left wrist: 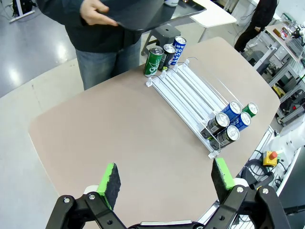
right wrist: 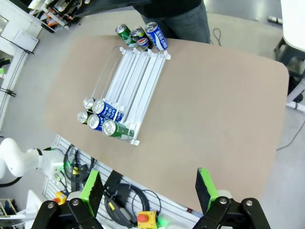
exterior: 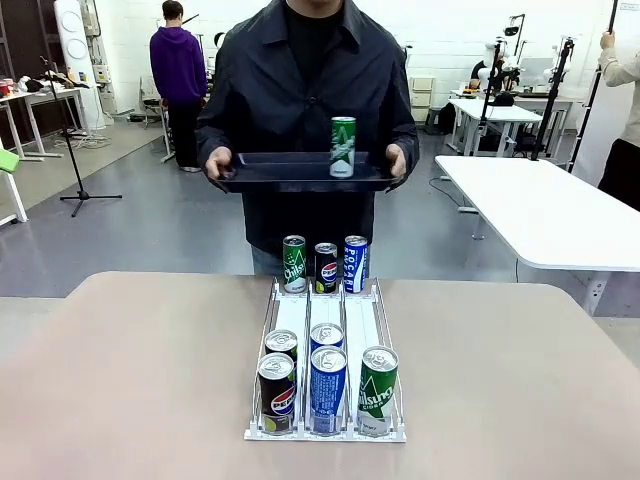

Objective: Retrieve and hand over the desired beverage to the person.
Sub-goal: Pick up another can of the same type that the person held from the Automatic Can Dispenser.

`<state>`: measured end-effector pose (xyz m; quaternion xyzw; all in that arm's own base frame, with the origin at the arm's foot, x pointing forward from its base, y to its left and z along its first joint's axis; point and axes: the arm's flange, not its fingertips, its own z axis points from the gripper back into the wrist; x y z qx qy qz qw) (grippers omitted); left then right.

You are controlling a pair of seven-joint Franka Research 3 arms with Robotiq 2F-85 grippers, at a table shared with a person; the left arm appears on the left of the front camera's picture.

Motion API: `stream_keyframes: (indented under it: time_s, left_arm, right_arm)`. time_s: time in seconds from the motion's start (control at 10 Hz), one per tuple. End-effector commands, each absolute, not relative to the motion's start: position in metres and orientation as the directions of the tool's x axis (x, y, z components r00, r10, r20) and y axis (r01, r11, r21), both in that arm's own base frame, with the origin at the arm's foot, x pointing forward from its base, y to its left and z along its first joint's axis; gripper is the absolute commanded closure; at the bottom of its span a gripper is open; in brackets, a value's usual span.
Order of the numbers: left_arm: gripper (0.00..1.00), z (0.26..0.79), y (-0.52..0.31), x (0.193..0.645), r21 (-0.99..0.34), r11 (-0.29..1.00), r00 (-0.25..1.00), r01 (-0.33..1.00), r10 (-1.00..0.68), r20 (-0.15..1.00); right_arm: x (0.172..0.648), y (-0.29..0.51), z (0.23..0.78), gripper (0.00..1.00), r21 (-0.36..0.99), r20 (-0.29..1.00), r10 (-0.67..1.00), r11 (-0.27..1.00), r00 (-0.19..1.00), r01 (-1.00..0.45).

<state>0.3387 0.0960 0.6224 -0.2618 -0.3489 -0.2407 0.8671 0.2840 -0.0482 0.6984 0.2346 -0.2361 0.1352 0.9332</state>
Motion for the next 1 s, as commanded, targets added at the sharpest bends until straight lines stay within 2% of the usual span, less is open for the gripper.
stream_keyframes:
  time_s: [0.0,0.9]
  left_arm:
    - [0.0,0.6218,0.0983,0.3385,-0.28,0.733,0.625,0.62,-0.246,0.741]
    - [0.0,0.6218,0.0983,0.3385,-0.28,0.733,0.625,0.62,-0.246,0.741]
  right_arm:
    - [0.2833,-0.0486,0.6976,0.0,0.381,0.512,0.153,0.842,0.845,-0.383]
    - [0.2833,-0.0486,0.6976,0.0,0.381,0.512,0.153,0.842,0.845,-0.383]
